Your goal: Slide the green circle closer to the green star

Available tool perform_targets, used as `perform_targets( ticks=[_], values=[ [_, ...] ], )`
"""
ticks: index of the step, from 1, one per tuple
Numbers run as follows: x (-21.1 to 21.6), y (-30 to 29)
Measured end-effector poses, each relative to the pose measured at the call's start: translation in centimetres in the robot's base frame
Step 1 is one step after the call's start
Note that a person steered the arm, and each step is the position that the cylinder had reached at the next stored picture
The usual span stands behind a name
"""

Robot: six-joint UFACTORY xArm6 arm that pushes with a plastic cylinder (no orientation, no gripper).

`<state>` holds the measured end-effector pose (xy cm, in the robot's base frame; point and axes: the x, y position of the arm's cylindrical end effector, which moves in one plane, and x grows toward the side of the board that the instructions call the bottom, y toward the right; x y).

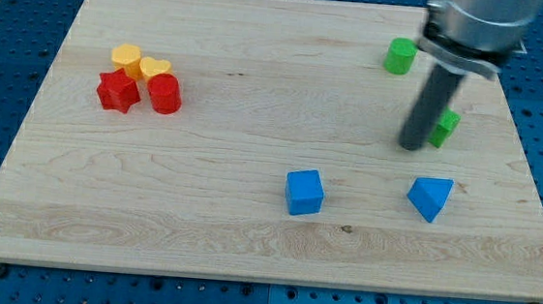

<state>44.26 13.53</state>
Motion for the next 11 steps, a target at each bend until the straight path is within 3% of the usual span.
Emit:
perform_targets(
  ticks=[1,2,3,5,6,9,11],
  values=[
    [-7.3,-3.9],
    [-12.4,-1.6],
    [-14.3,2.0],
    [-21.3,0.3],
    [-21.1,1.8],
    [-11.9,7.1],
    [-11.3,12.2]
  ],
)
